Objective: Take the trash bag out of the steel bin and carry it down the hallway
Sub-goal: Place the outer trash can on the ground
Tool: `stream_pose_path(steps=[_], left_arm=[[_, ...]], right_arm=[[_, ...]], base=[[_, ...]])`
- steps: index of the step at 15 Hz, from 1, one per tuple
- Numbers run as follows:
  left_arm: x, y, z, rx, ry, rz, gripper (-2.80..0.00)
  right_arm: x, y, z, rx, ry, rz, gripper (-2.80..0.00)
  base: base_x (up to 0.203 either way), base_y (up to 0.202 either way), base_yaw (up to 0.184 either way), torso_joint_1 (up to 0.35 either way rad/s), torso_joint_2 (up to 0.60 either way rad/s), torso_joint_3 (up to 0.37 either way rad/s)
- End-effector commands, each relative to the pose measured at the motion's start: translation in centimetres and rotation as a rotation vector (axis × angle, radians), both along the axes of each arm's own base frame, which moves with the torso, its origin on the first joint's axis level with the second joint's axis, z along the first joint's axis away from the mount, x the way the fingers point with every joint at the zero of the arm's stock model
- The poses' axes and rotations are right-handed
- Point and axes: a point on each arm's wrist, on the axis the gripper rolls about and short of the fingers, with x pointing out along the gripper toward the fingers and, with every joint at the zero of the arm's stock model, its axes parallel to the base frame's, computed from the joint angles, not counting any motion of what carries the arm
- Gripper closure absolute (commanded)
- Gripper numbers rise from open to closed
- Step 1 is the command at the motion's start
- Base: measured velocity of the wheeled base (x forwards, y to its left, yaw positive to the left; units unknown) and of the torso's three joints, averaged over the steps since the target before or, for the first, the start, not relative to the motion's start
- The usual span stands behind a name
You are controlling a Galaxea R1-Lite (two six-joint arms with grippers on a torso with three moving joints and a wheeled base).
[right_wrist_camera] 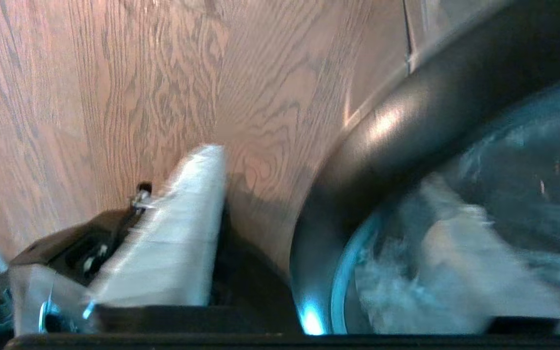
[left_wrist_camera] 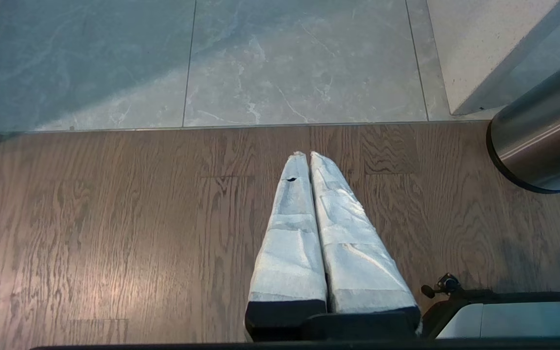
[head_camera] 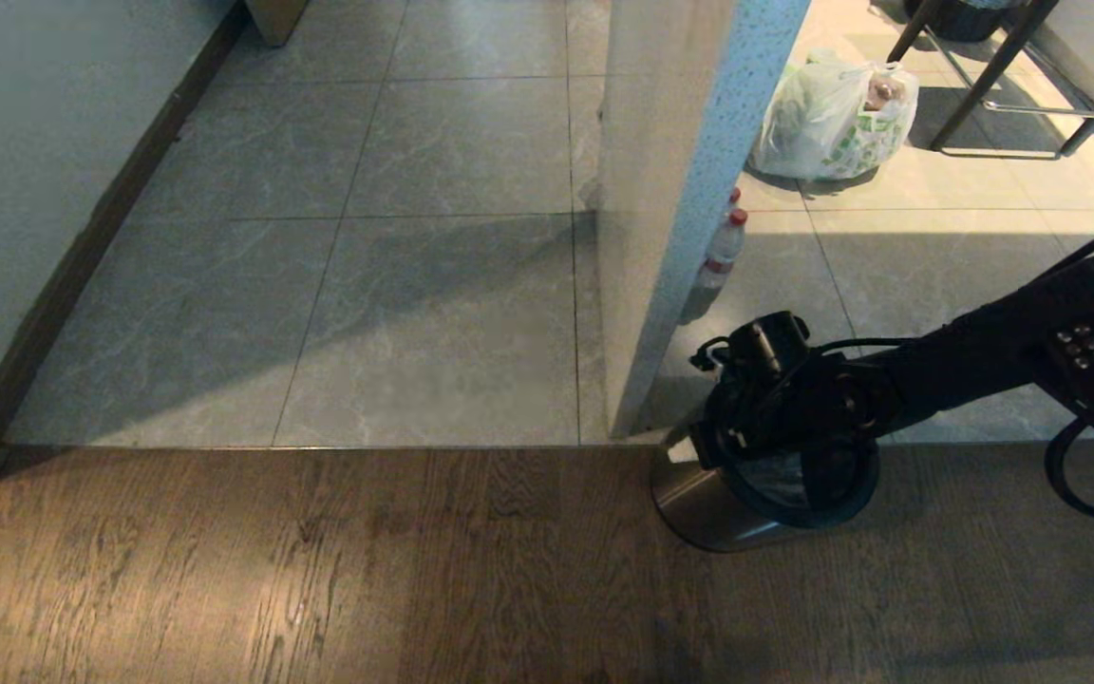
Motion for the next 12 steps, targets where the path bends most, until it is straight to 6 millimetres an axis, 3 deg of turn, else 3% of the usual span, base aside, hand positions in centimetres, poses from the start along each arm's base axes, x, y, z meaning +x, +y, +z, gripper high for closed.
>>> stream_pose_path(steps=[1, 8, 12], left_arm=[[0.0, 0.0, 0.0, 0.000, -0.001, 0.001, 0.00], [0.0, 0.0, 0.0, 0.000, 0.000, 0.000, 0.00], [0.0, 0.0, 0.0, 0.000, -0.001, 0.001, 0.00]], right_arm=[[0.3, 0.1, -0.3, 0.001, -0.023, -0.003, 0.00], [-1.2, -0.6, 2.2, -0.003, -0.072, -0.027, 0.00], [-3.4, -1.3, 7.0, 0.030, -0.166, -0.029, 0.00]], base=[[0.000, 0.000, 0.000, 0.000, 0.00, 0.000], [0.000, 0.000, 0.000, 0.000, 0.00, 0.000], [0.000, 0.000, 0.000, 0.000, 0.00, 0.000]])
